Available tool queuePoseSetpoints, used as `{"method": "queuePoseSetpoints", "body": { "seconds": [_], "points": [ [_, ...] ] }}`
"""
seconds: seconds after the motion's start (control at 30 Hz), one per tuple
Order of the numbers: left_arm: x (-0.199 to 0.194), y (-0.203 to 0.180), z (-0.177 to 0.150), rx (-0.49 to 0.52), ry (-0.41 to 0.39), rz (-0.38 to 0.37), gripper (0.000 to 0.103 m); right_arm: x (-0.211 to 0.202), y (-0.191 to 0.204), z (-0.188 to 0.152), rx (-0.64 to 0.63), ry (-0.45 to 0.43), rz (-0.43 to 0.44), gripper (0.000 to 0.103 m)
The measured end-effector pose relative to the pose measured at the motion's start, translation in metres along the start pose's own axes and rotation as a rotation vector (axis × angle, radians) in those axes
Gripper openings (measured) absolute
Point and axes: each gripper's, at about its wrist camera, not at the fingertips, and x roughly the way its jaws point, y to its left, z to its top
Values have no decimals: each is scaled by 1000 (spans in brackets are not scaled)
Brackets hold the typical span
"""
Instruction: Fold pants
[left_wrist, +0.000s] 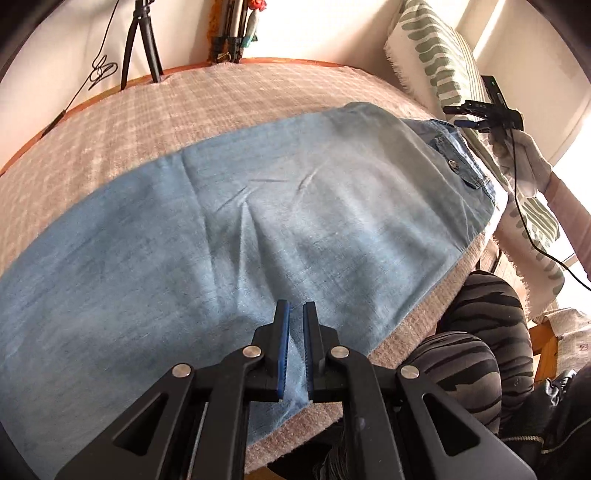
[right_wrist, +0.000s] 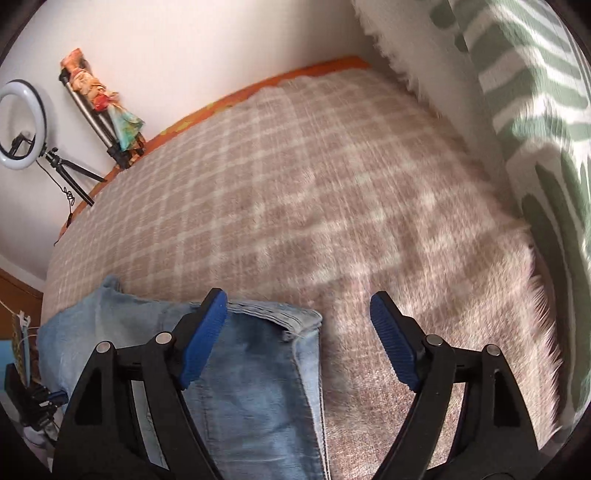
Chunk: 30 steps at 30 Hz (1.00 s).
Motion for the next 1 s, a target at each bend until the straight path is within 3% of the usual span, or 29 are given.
{"method": "queuePoseSetpoints", "body": {
  "seconds": [0.1, 0.13, 0.17, 0.2, 0.27, 0.37, 0.5, 0.6, 0.67, 0.73, 0.87, 1.0],
  "points": [
    [12, -7, -1, 25, 35, 19, 5, 14, 2, -6, 40, 27, 170, 82],
    [13, -8, -1, 32, 33, 27, 5, 16, 8, -9, 40, 28, 201, 76],
    [13, -8, 0, 33, 37, 29, 5, 18, 16, -14, 25, 30, 204, 49],
    [13, -8, 1, 30, 42, 30, 5, 18, 24, -19, 14, 34, 184, 35],
    [15, -8, 3, 29, 50, 34, 5, -1, 40, -31, -42, -35, 129, 21],
    [14, -8, 2, 36, 54, 42, 5, -35, 48, -34, -135, -153, 5, 17],
    [14, -10, 1, 36, 44, 36, 5, 0, 39, -32, -163, -63, -119, 16],
    [15, -10, 1, 38, 33, 30, 5, 8, 42, -33, -182, -84, -218, 33],
    [14, -10, -2, 46, 19, 31, 5, -5, 39, -31, -149, -100, -223, 53],
    [10, -11, -6, 53, 7, 35, 5, -29, 40, -34, -145, -157, -248, 55],
    [8, -9, -10, 15, -16, 29, 5, -72, 67, -49, -196, -234, -171, 64],
    [8, -13, -10, -4, -9, 50, 5, -93, 114, -67, -289, -257, -64, 65]
  ]
}}
